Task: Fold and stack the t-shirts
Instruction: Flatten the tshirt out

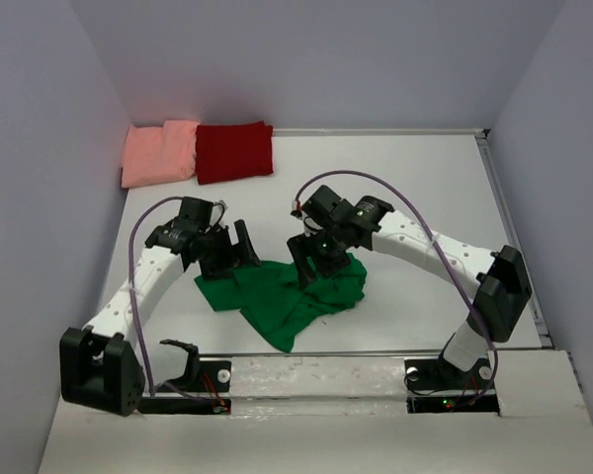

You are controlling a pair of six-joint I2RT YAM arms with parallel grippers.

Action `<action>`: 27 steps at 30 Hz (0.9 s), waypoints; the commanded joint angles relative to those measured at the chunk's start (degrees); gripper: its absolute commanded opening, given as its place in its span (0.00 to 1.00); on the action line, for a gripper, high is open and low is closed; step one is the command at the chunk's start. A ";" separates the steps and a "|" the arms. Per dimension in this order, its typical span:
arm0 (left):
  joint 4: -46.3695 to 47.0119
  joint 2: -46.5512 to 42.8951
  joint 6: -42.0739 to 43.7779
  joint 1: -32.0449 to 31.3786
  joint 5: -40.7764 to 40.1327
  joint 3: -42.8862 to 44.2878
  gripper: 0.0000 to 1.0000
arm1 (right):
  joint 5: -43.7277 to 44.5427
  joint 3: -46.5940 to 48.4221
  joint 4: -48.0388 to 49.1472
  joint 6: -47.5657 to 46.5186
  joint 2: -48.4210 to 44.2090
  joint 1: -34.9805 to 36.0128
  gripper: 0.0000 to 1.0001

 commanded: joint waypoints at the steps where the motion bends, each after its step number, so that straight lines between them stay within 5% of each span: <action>1: -4.35 -8.59 2.41 -4.18 -9.91 0.96 0.99 | -0.56 0.33 10.76 1.31 -2.30 -5.08 0.73; 5: -7.68 -18.33 2.41 -7.25 -11.32 -4.75 0.96 | -5.66 -0.12 13.51 1.75 -1.69 -14.48 0.73; 13: -12.35 -27.06 1.45 -22.45 -18.18 -4.76 0.95 | -11.29 3.84 14.04 -0.54 3.15 -15.64 0.77; 20: -12.09 -14.86 2.42 -41.24 -28.63 5.34 0.95 | -12.08 5.51 14.39 -2.38 4.20 -15.64 0.80; 22: -12.18 -7.81 2.15 -50.30 -32.50 7.98 0.95 | -12.87 5.86 14.39 -2.56 4.64 -16.26 0.81; 27: -13.93 7.90 3.47 -61.13 -36.99 13.43 0.94 | -13.66 5.95 14.74 -2.38 4.38 -16.78 0.83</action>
